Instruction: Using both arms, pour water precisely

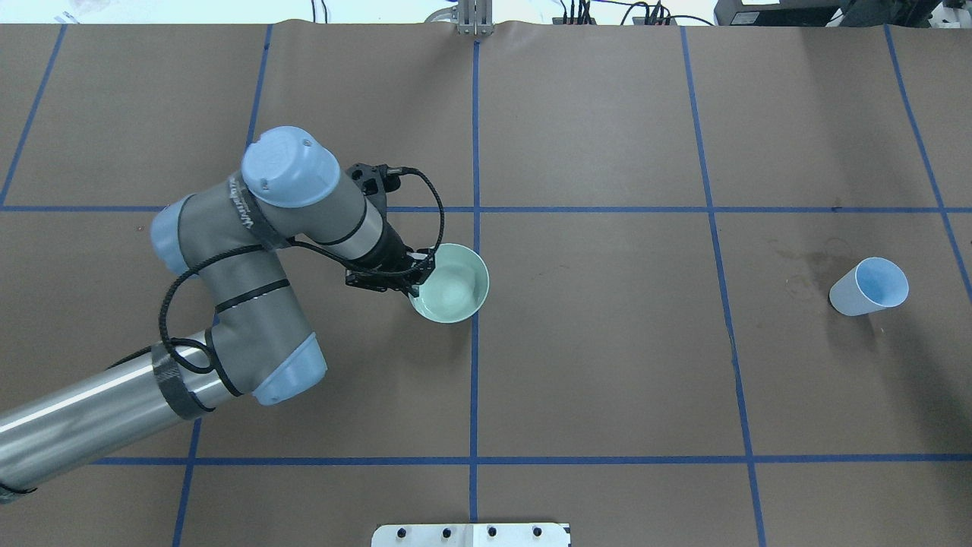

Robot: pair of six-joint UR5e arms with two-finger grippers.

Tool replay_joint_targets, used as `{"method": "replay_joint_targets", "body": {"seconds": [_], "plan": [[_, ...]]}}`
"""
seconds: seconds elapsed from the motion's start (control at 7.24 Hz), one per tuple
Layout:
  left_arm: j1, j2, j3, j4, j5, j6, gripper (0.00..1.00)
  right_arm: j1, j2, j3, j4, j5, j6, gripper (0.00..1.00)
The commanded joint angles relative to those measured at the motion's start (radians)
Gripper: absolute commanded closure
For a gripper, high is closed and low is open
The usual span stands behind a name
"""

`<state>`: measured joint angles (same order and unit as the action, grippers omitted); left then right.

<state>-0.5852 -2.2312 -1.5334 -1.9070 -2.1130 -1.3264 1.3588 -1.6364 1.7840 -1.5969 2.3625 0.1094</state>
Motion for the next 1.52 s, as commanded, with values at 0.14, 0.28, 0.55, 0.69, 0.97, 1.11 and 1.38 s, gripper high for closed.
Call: {"method": "replay_joint_targets", "body": {"seconds": [0.14, 0.28, 0.55, 0.69, 0.97, 1.11, 1.38], "plan": [[0.022, -0.044, 0.042, 0.011, 0.021, -0.002, 1.00, -0.003, 0.000, -0.008, 0.024, 0.000, 0.000, 0.01], [0.022, -0.045, 0.045, 0.010, 0.021, -0.002, 1.00, -0.004, 0.001, -0.014, 0.029, 0.000, 0.000, 0.01], [0.022, -0.050, 0.050, 0.008, 0.021, -0.002, 0.71, -0.007, -0.003, -0.023, 0.072, -0.002, -0.002, 0.01], [0.024, -0.050, 0.050, 0.005, 0.021, -0.002, 0.57, -0.013, -0.003, -0.031, 0.099, -0.003, 0.000, 0.01], [0.016, -0.067, 0.039, -0.006, 0.019, 0.000, 0.22, -0.032, 0.000, -0.034, 0.114, 0.000, -0.002, 0.01], [-0.016, -0.068, 0.026, -0.006, 0.011, -0.002, 0.14, -0.103, 0.000, -0.031, 0.153, -0.005, 0.007, 0.01], [-0.051, -0.058, -0.014, 0.003, 0.008, -0.004, 0.03, -0.148, -0.046, -0.029, 0.436, -0.052, 0.091, 0.01]]}}
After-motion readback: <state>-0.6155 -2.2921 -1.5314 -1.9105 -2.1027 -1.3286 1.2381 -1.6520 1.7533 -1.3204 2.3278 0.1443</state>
